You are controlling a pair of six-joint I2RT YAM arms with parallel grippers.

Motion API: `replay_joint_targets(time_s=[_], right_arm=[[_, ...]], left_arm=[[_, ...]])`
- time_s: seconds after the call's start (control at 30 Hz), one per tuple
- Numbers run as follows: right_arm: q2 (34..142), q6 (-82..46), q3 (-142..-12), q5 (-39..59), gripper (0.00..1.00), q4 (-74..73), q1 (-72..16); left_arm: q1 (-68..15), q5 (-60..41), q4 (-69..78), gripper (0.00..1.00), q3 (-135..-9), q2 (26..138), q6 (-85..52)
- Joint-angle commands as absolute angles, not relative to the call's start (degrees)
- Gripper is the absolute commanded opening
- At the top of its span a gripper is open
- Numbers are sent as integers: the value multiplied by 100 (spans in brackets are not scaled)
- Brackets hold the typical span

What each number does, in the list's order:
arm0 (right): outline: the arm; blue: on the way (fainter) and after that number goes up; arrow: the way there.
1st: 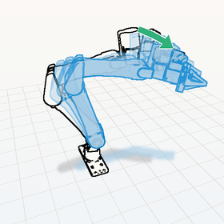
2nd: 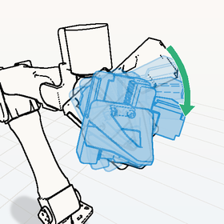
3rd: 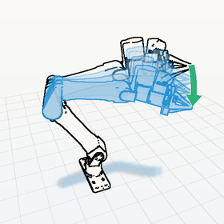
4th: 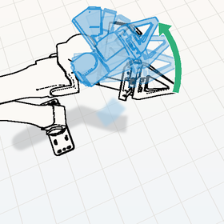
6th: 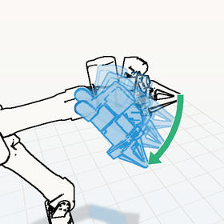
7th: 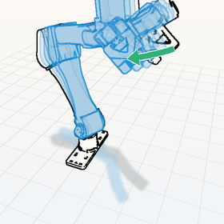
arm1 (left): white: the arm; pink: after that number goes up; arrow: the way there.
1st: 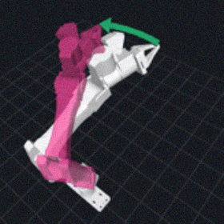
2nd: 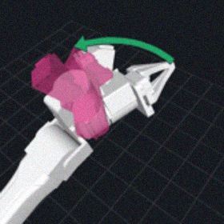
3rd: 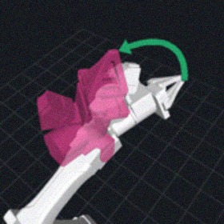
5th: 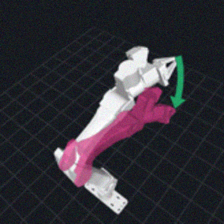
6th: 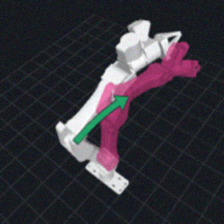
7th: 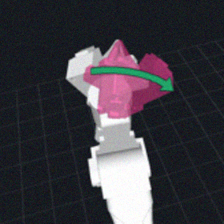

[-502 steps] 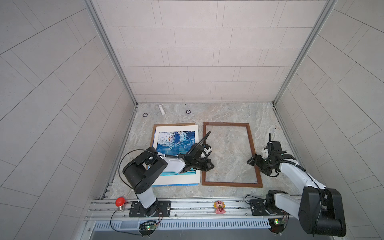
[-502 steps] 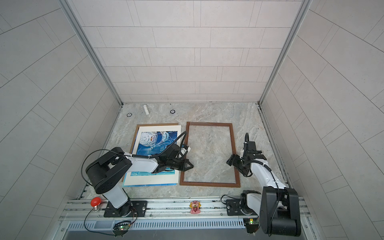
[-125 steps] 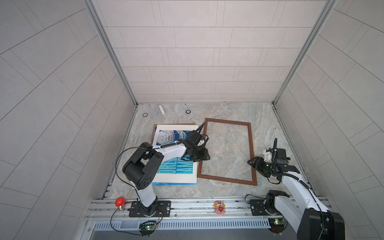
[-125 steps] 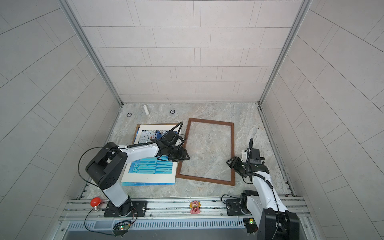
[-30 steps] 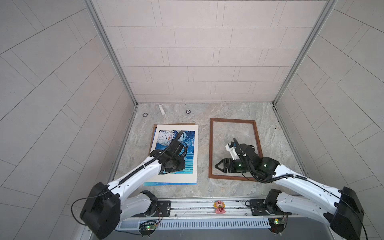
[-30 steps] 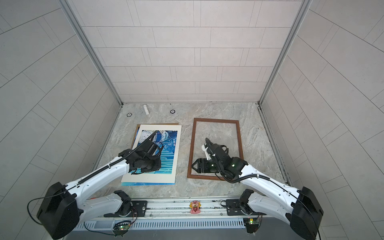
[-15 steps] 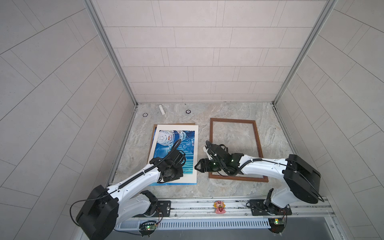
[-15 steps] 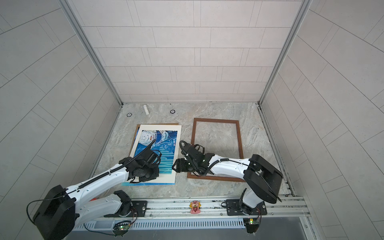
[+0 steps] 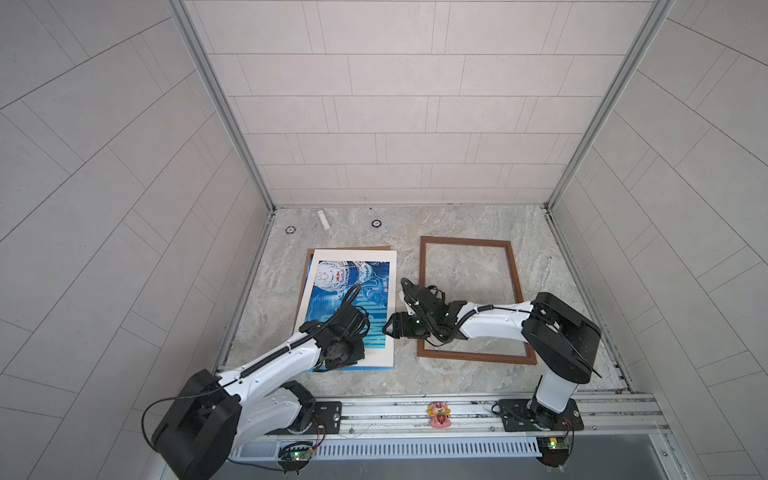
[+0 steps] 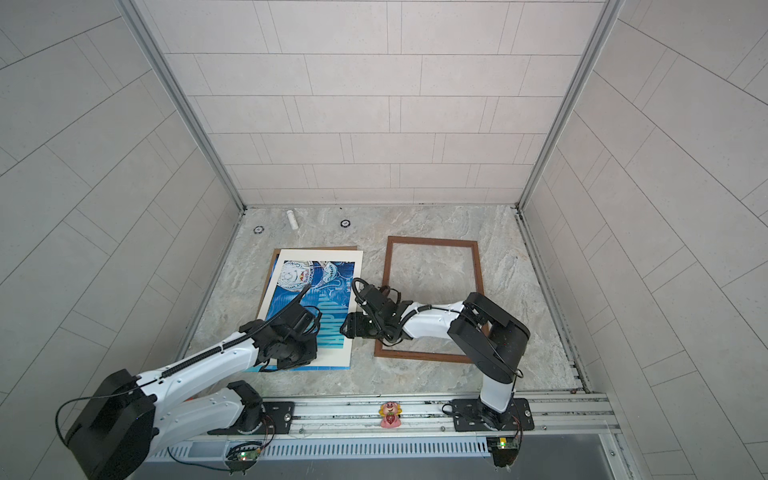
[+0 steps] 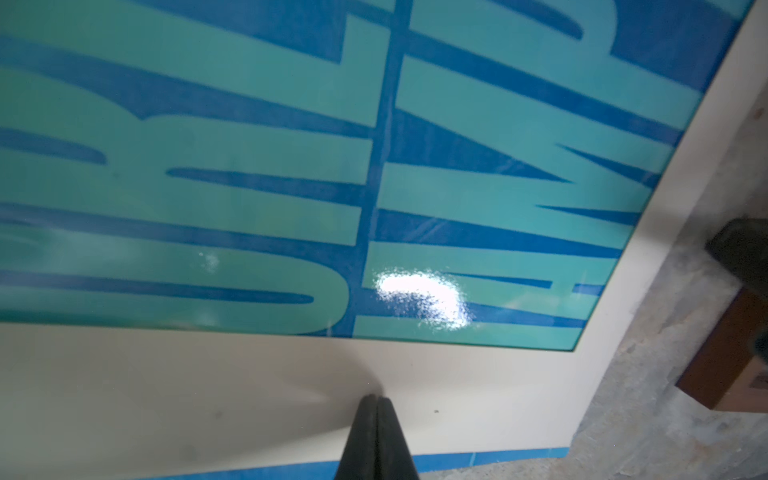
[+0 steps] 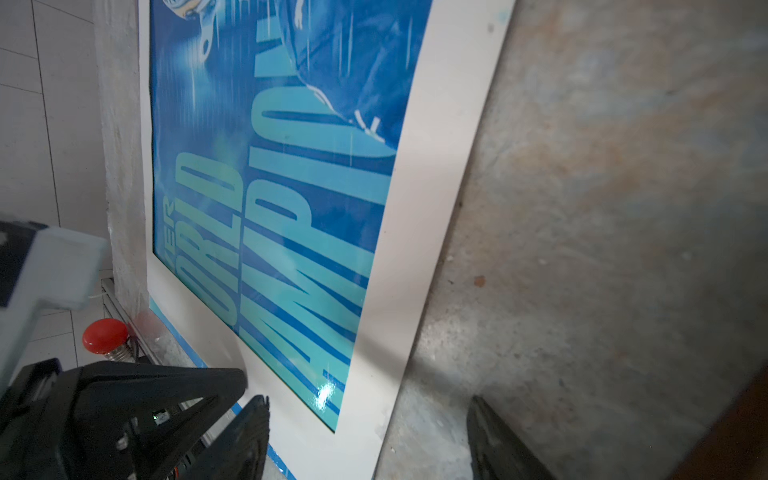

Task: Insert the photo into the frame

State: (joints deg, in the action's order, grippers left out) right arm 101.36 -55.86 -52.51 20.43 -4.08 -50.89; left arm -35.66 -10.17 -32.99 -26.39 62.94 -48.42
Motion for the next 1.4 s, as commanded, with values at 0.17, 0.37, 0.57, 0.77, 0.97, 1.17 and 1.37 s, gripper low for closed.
replay_joint_targets(time_s=[0.17, 0.37, 0.57, 0.77, 0.97, 1.17, 1.37], right_arm=[[10474, -5953, -5247, 2316, 70, -970, -4968], [10514, -6073, -5289, 2448, 68, -1134, -4931], [10371, -6129, -5317, 2476, 67, -1190, -4905], [10294, -6431, -5244, 2739, 64, -1567, -4880], [10070, -6263, -5291, 2741, 63, -1252, -4885], [10005, -6469, -5178, 2905, 60, -1448, -4879], [10044, -6593, -4955, 2920, 60, -1743, -4854]], left_arm=[[-3595, -1561, -2637, 5, -2331, 6495, -4956], [-3595, -1690, -2479, 5, -2250, 6583, -4983], [-3587, -1706, -2345, 5, -2137, 6631, -5026], [-3594, -1714, -2263, 5, -2048, 6685, -5054], [-3594, -1705, -2242, 5, -2032, 6689, -5055], [-3595, -1705, -2224, 5, -1995, 6654, -5088], [-3586, -1770, -2172, 5, -1986, 6641, -5142]])
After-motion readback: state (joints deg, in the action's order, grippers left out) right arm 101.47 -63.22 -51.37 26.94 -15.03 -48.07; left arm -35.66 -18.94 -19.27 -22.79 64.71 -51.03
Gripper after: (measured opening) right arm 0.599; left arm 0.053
